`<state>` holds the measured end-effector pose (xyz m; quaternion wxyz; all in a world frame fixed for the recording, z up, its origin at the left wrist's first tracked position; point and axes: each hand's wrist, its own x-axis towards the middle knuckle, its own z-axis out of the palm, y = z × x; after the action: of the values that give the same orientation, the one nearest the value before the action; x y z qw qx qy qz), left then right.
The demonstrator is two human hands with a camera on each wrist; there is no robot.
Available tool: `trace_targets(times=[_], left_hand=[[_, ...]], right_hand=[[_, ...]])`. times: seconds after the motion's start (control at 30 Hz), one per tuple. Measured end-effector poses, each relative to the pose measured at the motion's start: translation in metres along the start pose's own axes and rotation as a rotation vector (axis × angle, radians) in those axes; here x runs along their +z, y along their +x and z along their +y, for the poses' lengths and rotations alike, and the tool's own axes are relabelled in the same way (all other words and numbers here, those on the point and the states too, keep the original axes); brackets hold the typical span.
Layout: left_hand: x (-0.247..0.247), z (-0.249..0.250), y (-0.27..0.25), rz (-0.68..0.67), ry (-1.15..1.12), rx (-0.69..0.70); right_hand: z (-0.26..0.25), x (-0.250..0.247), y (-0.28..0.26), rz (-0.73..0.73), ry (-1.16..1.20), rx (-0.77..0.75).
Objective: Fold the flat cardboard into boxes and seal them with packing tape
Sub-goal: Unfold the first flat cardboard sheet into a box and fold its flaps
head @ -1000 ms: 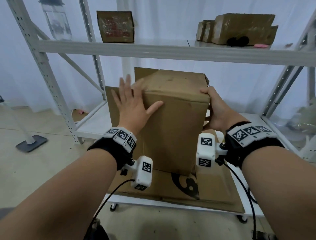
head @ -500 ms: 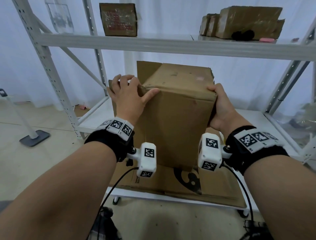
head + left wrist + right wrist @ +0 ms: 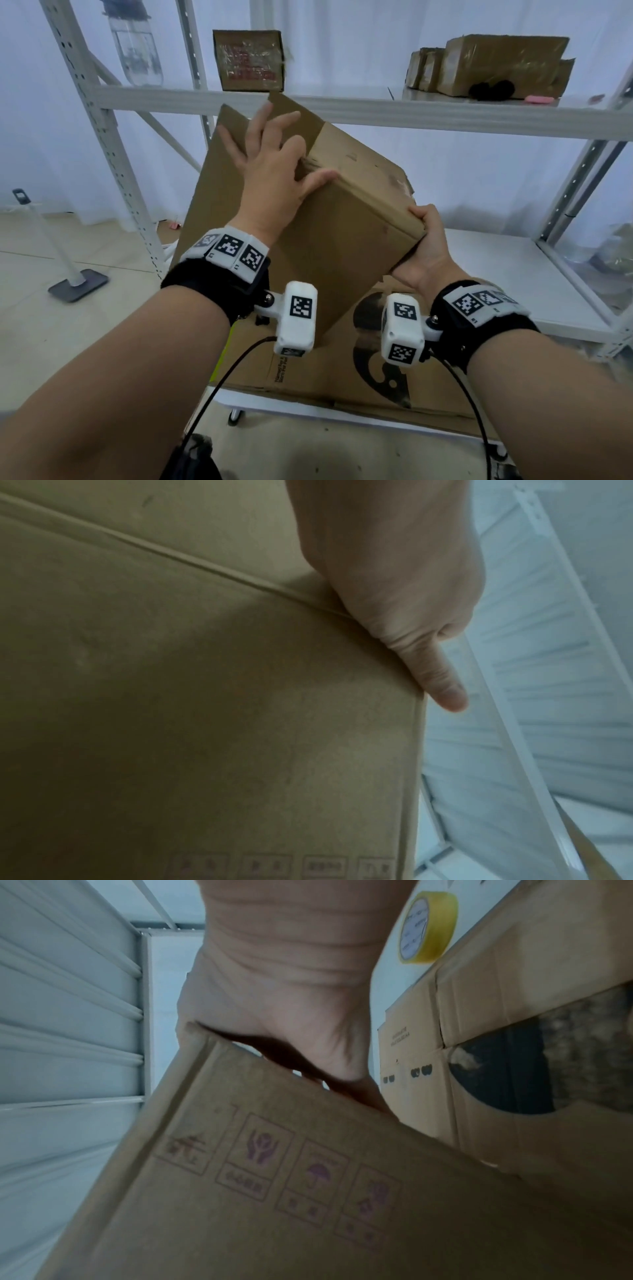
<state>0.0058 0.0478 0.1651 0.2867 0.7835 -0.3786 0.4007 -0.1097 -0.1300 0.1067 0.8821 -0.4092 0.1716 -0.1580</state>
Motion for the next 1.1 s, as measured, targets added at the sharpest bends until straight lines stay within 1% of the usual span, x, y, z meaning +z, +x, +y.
trace_targets(times=[0.07, 0.1, 0.2, 0.27, 0.37, 0.43, 0.5, 0.6, 0.63, 0.67, 0.7, 0.73, 0.8, 0.9, 0.97, 1.0, 1.03, 1.1], left_hand=[[0.004, 0.007, 0.002, -0.061, 0.027, 0.042], [0.004, 0.01, 0.005, -0.069, 0.027, 0.062], [-0.001, 0.016, 0.019, -0.023, -0.011, 0.143], [-0.002, 0.018, 0.027, -0.031, -0.004, 0.196], [0.007, 0.021, 0.022, -0.179, 0.022, 0.231], [0.015, 0.024, 0.012, -0.243, 0.028, 0.257], [0.022, 0.035, 0.008, -0.247, 0.054, 0.285], [0.039, 0.066, 0.009, -0.32, 0.177, 0.354], [0.048, 0.079, 0.007, -0.364, 0.22, 0.397], [0.057, 0.092, 0.004, -0.407, 0.244, 0.447], [0.066, 0.104, -0.001, -0.439, 0.247, 0.501], [0.075, 0.113, -0.005, -0.454, 0.232, 0.546], [0.087, 0.123, -0.01, -0.431, 0.145, 0.62], [0.09, 0.116, -0.011, -0.363, -0.019, 0.685], [0.087, 0.1, -0.012, -0.288, -0.064, 0.662], [0.084, 0.089, -0.014, -0.251, -0.04, 0.597], [0.08, 0.077, -0.015, -0.245, -0.001, 0.482], [0.07, 0.047, -0.022, -0.28, 0.077, 0.165]], right_hand=[[-0.003, -0.007, 0.002, 0.013, 0.005, 0.007], [-0.005, -0.009, 0.002, 0.004, 0.022, 0.009], [-0.005, -0.01, 0.006, -0.019, 0.095, 0.013], [0.001, -0.013, 0.01, 0.022, 0.102, 0.034], [0.007, -0.023, 0.013, 0.074, 0.018, 0.12], [0.003, -0.03, 0.014, 0.111, -0.111, 0.119], [-0.007, -0.037, 0.019, 0.227, -0.269, 0.05], [-0.02, -0.051, 0.025, 0.377, -0.733, -0.08], [-0.024, -0.054, 0.023, 0.394, -0.823, -0.134], [-0.029, -0.055, 0.018, 0.388, -0.872, -0.206], [-0.035, -0.054, 0.012, 0.342, -0.864, -0.274], [-0.039, -0.052, 0.004, 0.261, -0.802, -0.308], [-0.047, -0.053, -0.01, 0.114, -0.677, -0.318], [-0.05, -0.065, -0.02, -0.009, -0.661, -0.269], [-0.047, -0.068, -0.024, -0.06, -0.739, -0.221], [-0.045, -0.066, -0.024, -0.065, -0.801, -0.213], [-0.042, -0.065, -0.023, -0.047, -0.855, -0.228], [-0.034, -0.063, -0.015, 0.017, -0.882, -0.288]])
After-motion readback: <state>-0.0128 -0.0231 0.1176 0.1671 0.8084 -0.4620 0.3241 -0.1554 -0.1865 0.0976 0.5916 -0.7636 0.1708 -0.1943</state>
